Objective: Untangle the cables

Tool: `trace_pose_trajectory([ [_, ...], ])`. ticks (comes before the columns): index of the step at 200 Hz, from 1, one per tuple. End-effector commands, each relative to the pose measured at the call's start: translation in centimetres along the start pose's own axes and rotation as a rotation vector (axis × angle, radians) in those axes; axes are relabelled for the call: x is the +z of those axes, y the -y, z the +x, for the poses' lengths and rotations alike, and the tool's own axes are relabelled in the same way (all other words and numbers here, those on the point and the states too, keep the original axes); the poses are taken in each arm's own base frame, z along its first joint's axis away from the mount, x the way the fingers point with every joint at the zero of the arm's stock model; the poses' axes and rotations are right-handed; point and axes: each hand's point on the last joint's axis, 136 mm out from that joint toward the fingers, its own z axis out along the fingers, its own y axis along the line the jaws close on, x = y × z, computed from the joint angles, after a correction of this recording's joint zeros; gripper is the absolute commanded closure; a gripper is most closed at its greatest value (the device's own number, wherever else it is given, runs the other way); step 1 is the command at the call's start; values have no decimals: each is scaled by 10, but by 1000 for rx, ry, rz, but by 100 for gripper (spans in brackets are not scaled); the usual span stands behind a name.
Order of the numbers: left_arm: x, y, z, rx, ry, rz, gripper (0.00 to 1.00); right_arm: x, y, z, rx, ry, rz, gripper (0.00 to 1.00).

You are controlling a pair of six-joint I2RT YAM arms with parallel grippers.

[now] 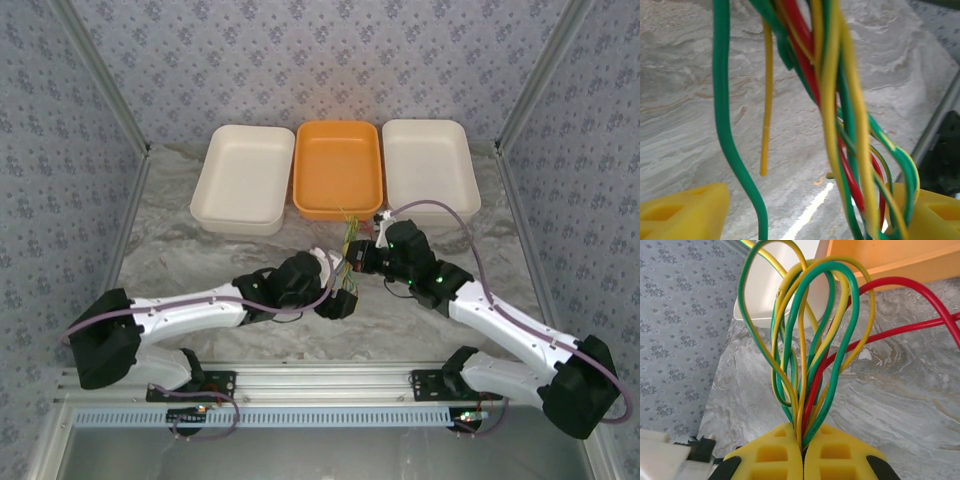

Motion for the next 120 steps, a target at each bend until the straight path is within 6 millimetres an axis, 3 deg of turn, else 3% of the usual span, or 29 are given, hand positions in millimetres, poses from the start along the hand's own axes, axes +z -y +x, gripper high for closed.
trace_pose_trajectory([
  [1, 1, -8, -26, 47, 84, -87, 20, -2, -18, 0, 26, -27, -54, 100],
  [14, 4, -10, -29, 52, 90, -104, 24, -2, -16, 1, 28, -27, -37, 100],
  [23, 6, -8, -29, 60, 92, -100, 34, -1, -15, 1, 30, -24, -26, 100],
  [37, 6, -3, -31, 76, 107, -101, 62, -2, -8, 0, 50, -12, 6, 100],
  [51, 3, -7, -33, 105, 119, -179, 100, -4, 9, -3, 91, 14, 114, 100],
  [70, -13, -37, -33, 165, 131, -475, 100, -25, 52, -12, 187, 84, 429, 100],
  [83, -21, -54, -29, 227, 97, -647, 100, -38, 70, -18, 242, 131, 580, 100],
  [101, -23, -61, -22, 352, 58, -799, 100, -36, 73, -24, 301, 159, 651, 100],
  [120, -27, -54, -21, 488, 71, -940, 100, -26, 69, -25, 347, 114, 693, 100],
])
